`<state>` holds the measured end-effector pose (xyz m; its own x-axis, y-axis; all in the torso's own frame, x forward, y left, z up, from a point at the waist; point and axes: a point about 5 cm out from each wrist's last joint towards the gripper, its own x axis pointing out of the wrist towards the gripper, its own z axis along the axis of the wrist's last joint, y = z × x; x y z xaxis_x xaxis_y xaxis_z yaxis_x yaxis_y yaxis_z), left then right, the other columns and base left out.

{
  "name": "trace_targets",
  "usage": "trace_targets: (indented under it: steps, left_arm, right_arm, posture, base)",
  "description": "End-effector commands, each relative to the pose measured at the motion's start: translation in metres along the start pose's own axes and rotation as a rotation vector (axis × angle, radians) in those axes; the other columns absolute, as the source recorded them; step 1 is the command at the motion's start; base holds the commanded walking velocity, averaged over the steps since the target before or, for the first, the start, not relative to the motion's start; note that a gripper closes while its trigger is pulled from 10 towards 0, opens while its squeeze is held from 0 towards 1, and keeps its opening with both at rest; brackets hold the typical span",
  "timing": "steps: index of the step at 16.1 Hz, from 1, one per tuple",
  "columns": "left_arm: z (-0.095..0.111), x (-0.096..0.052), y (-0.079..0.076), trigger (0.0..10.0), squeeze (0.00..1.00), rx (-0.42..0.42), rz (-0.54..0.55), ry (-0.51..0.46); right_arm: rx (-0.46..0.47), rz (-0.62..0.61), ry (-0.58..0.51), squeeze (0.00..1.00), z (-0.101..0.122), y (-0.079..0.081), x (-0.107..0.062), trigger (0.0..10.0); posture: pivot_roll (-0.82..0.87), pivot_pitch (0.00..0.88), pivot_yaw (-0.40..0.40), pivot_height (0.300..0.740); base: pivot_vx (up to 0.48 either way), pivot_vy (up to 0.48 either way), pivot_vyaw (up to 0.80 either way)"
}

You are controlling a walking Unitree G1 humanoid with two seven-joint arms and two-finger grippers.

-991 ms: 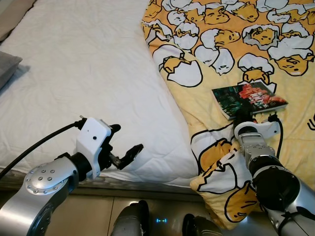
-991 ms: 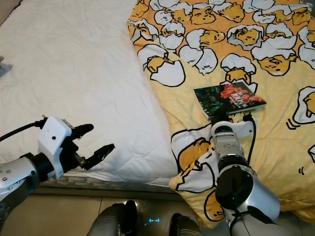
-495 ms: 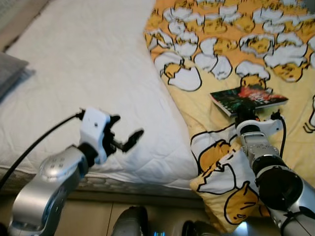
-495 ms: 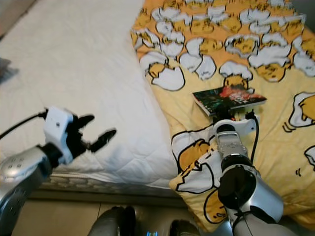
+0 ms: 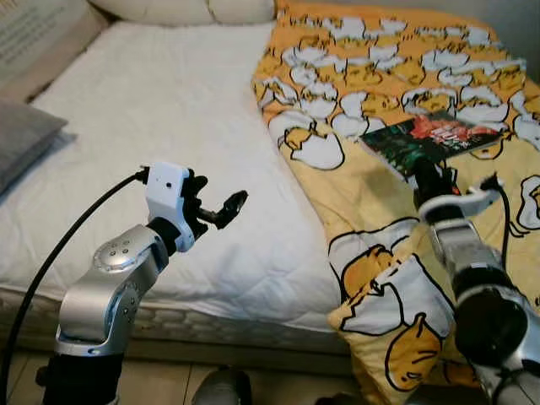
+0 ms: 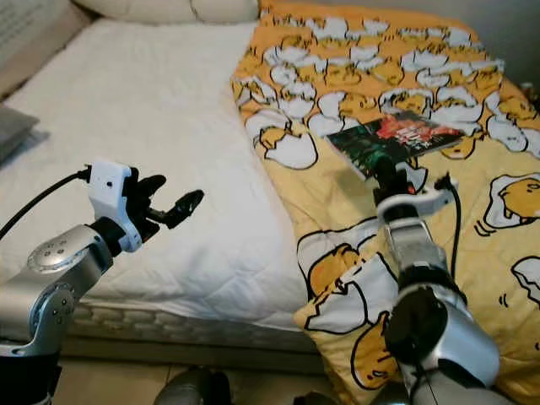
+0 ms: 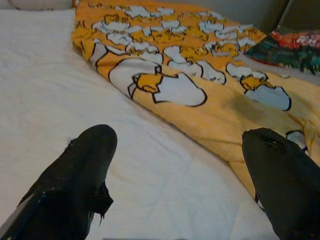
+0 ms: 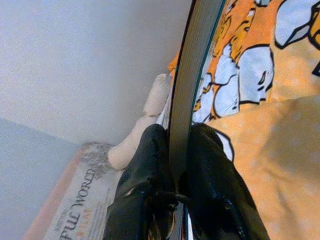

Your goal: Clean up the room

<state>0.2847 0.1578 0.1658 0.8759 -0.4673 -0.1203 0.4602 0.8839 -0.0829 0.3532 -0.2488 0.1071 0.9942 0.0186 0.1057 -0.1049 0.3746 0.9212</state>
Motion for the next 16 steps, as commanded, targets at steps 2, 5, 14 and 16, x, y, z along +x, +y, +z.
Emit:
trace_targets:
  steps: [2,5,14,16]
  left_arm:
    - [0.003,0.003,0.005,10.0,0.00,-0.030,0.009,-0.024]
    - [0.016,0.022,0.019,10.0,0.40,-0.340,-0.075,-0.072]
    - [0.032,0.069,0.029,10.0,0.00,-0.878,-0.358,-0.030]
    - [0.027,0.073,0.021,10.0,0.00,-0.890,-0.419,0.027]
  right_arm:
    - [-0.025,0.114,0.001,0.00,0.011,0.012,0.002,0.0]
    - [-0.054,0.401,0.178,0.00,0.007,0.032,-0.008,0.0]
    - [-0.053,0.757,0.512,0.00,-0.023,0.073,-0.044,0.0]
    - [-0.059,0.783,0.570,0.00,-0.030,0.076,-0.049,0.0]
  posture:
    - [0.04,0.000,0.016,0.740]
    - [0.03,0.000,0.029,0.740]
    - [0.02,0.000,0.042,0.740]
    - [0.02,0.000,0.045,0.740]
  base:
    - [0.000,0.000,0.00]
    - [0.000,0.000,0.00]
    - [0.000,0.000,0.00]
    - [0.000,0.000,0.00]
